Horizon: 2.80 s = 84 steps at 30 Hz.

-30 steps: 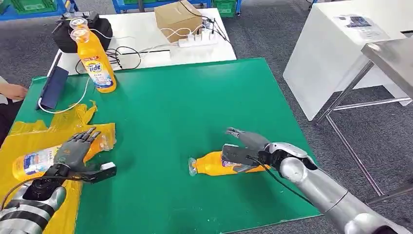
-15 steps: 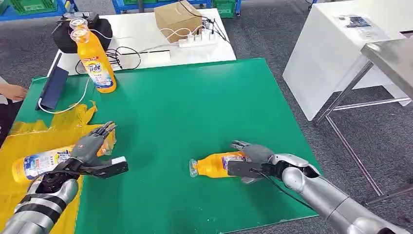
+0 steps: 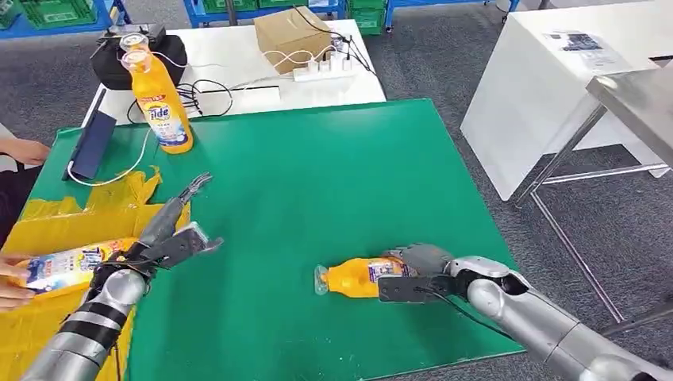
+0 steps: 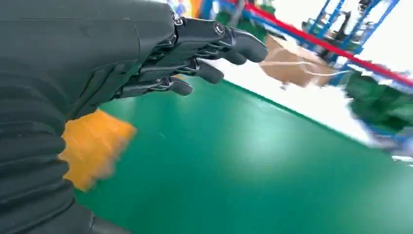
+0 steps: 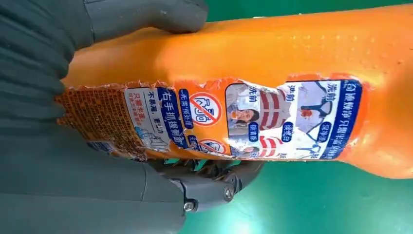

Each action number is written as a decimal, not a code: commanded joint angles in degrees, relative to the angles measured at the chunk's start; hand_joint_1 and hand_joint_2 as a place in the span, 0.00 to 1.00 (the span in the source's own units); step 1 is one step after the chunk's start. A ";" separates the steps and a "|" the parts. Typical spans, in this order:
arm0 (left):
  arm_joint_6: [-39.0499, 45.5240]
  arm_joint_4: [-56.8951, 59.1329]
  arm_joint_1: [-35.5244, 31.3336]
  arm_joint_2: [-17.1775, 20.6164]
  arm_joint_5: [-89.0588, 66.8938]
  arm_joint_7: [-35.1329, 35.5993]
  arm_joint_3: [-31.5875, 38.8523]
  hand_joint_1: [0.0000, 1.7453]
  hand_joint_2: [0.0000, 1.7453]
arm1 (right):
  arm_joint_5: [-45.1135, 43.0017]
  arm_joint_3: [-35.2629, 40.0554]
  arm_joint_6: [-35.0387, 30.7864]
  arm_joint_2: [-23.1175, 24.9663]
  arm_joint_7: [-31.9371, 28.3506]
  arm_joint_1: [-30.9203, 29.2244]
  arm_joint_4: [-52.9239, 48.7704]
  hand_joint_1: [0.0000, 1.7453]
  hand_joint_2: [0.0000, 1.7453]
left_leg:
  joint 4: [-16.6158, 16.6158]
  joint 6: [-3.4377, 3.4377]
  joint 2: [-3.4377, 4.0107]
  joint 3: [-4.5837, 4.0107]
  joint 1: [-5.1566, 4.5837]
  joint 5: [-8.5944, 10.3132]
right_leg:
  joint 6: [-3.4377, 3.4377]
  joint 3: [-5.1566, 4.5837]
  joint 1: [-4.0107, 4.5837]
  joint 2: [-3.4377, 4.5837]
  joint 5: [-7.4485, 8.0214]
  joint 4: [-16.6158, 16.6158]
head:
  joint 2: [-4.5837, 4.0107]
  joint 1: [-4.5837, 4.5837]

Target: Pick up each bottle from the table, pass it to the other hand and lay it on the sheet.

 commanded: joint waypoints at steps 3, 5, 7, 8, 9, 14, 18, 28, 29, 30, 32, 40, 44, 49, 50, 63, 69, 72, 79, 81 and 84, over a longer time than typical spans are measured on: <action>-4.08 0.44 -2.49 -5.01 5.36 -0.65 4.31 0.00 1.00 | 1.20 2.28 0.99 -3.92 1.88 11.51 -1.21 1.00 1.00 | -0.14 0.21 -0.72 0.02 0.06 0.04 | -0.08 0.31 0.06 -0.36 -0.03 -0.24 | 0.00 0.00; -5.92 -2.73 -3.17 -6.18 8.60 -1.48 5.16 0.00 1.00 | 2.50 1.68 1.51 -9.21 4.19 11.29 -7.36 1.00 1.00 | -0.19 0.27 -0.80 0.04 0.03 0.04 | -0.10 0.36 0.04 -0.39 -0.02 -0.29 | 0.00 0.00; -9.35 -5.82 -2.44 -6.83 12.63 0.37 5.87 0.00 1.00 | 4.07 -0.97 2.14 -9.40 4.61 13.04 -8.73 1.00 1.00 | 0.00 0.28 -0.87 -0.14 0.01 0.01 | -0.07 0.20 0.02 -0.53 -0.09 -0.15 | 0.00 -0.02; -10.83 -7.44 -1.21 -6.96 15.52 1.17 7.14 0.00 1.00 | 3.38 -3.53 0.64 -6.85 4.72 13.70 -7.07 1.00 1.00 | 0.03 0.23 -0.73 -0.09 0.02 -0.02 | -0.05 0.22 0.03 -0.48 -0.09 -0.16 | 0.00 -0.04; -10.19 -14.47 4.73 -5.32 20.14 3.29 10.90 0.00 1.00 | 3.31 -3.74 -1.08 0.68 2.49 8.07 -0.50 1.00 1.00 | -0.03 0.21 -0.64 -0.03 0.01 -0.03 | -0.04 0.26 0.02 -0.41 -0.05 -0.23 | 0.00 -0.02; -17.31 -27.84 17.02 -3.61 26.92 3.96 19.79 0.00 1.00 | -1.01 -9.93 -9.29 15.16 1.85 4.05 6.85 1.00 1.00 | -0.46 0.22 0.79 0.17 0.05 -0.17 | -0.13 0.98 0.01 1.15 0.35 -0.46 | 0.00 0.04; -22.02 -35.67 24.20 -6.05 34.11 4.89 24.56 0.00 1.00 | -12.54 -27.84 -20.08 26.74 -11.54 14.26 -9.29 1.00 1.00 | -0.34 0.07 1.25 0.21 0.05 -0.37 | -0.29 0.54 0.01 1.69 0.32 -0.21 | 0.00 -0.02; -28.87 -43.54 31.09 -7.54 41.51 9.06 17.72 0.00 1.00 | -19.26 -34.42 -18.82 38.01 -15.77 22.29 -29.81 1.00 1.00 | -0.10 -0.17 0.17 -0.82 0.19 -0.06 | -0.28 -0.39 0.15 0.51 0.00 0.32 | 0.00 0.00; -28.87 -43.54 31.09 -7.54 41.51 9.06 17.72 0.00 1.00 | -19.26 -34.42 -18.82 38.01 -15.77 22.29 -29.81 1.00 1.00 | -0.08 -0.11 0.07 -0.76 0.20 -0.12 | -0.33 -0.29 0.15 0.50 -0.08 0.32 | 0.00 0.02; -28.83 -43.41 30.91 -7.42 41.56 9.02 17.70 0.00 1.00 | -19.04 -34.33 -18.99 38.04 -16.27 22.23 -29.15 1.00 1.00 | -0.09 -0.16 0.21 -0.82 0.19 -0.08 | -0.38 -0.36 0.15 0.55 -0.04 0.33 | 0.00 0.02; -28.83 -43.41 30.91 -7.42 41.56 9.02 17.70 0.00 1.00 | -19.04 -34.33 -18.99 38.04 -16.27 22.23 -29.15 1.00 1.00 | -0.11 -0.13 0.21 -0.84 0.13 -0.07 | -0.42 -0.40 0.09 0.59 -0.02 0.35 | 0.00 0.02; -29.77 -43.54 30.17 -6.95 41.86 9.28 14.83 0.00 1.00 | -14.10 -28.52 -16.25 37.35 -13.27 19.78 -22.87 1.00 1.00 | -0.12 -0.20 0.28 -0.92 0.12 -0.04 | -0.40 -0.47 0.13 0.54 0.04 0.29 | 0.00 0.02; -29.75 -42.98 28.97 -6.66 42.21 9.77 13.01 0.00 1.00 | -12.17 -23.43 -15.26 37.37 -11.32 17.63 -16.92 1.00 1.00 | -0.15 -0.18 0.28 -0.85 0.13 -0.04 | -0.41 -0.41 0.13 0.60 0.05 0.27 | 0.00 0.02; -30.17 -40.64 26.09 -6.50 43.13 10.66 10.94 0.00 1.00 | -10.01 -16.29 -13.94 37.22 -8.46 12.42 -8.10 1.00 1.00 | -0.16 -0.19 0.30 -0.87 0.13 -0.01 | -0.40 -0.43 0.13 0.58 0.08 0.27 | 0.00 0.02; -30.23 -40.31 25.77 -6.54 43.17 10.74 10.68 0.00 1.00 | -10.01 -15.83 -13.95 37.47 -8.31 11.85 -7.34 1.00 1.00 | -0.20 -0.13 0.21 -0.78 0.11 0.00 | -0.44 -0.35 0.11 0.61 0.08 0.24 | 0.00 0.02; -30.28 -39.22 24.66 -6.43 43.37 11.14 9.49 0.00 1.00 | -10.26 -13.31 -13.50 37.79 -7.15 9.15 -4.82 1.00 1.00 | -0.14 -0.19 0.22 -0.88 0.12 -0.01 | -0.39 -0.42 0.12 0.51 0.04 0.30 | 0.00 0.00; -30.44 -38.62 23.86 -6.37 43.30 11.30 8.55 0.00 1.00 | -10.62 -10.54 -12.95 37.91 -6.60 7.27 -3.57 1.00 1.00 | -0.12 -0.22 0.26 -0.99 0.13 0.01 | -0.38 -0.53 0.13 0.49 0.07 0.31 | 0.00 0.00; -30.25 -37.58 22.90 -6.30 43.03 11.24 7.44 0.00 1.00 | -10.89 -6.15 -12.98 39.52 -5.53 5.25 -2.18 1.00 1.00 | -0.13 -0.18 0.20 -0.92 0.10 0.00 | -0.42 -0.49 0.10 0.55 0.05 0.34 | 0.00 0.00; -28.99 -36.18 21.77 -6.17 40.97 10.67 6.55 0.00 1.00 | -11.91 -0.57 -13.56 40.26 -4.41 1.51 -2.98 1.00 1.00 | -0.10 -0.21 0.28 -0.98 0.10 0.01 | -0.39 -0.56 0.10 0.55 0.05 0.38 | 0.00 0.00; -27.72 -35.42 21.17 -6.04 38.92 10.96 5.95 0.00 1.00 | -12.32 1.58 -13.37 40.30 -3.88 0.42 -4.55 1.00 1.00 | -0.10 -0.20 0.29 -0.97 0.11 -0.01 | -0.38 -0.55 0.11 0.57 0.05 0.38 | 0.00 0.00; -26.93 -34.85 20.56 -5.84 36.93 10.37 5.21 0.00 1.00 | -13.02 2.86 -13.78 40.40 -3.12 -0.08 -5.20 1.00 1.00 | -0.09 -0.23 0.31 -1.02 0.10 0.01 | -0.38 -0.57 0.10 0.53 0.06 0.40 | 0.00 0.00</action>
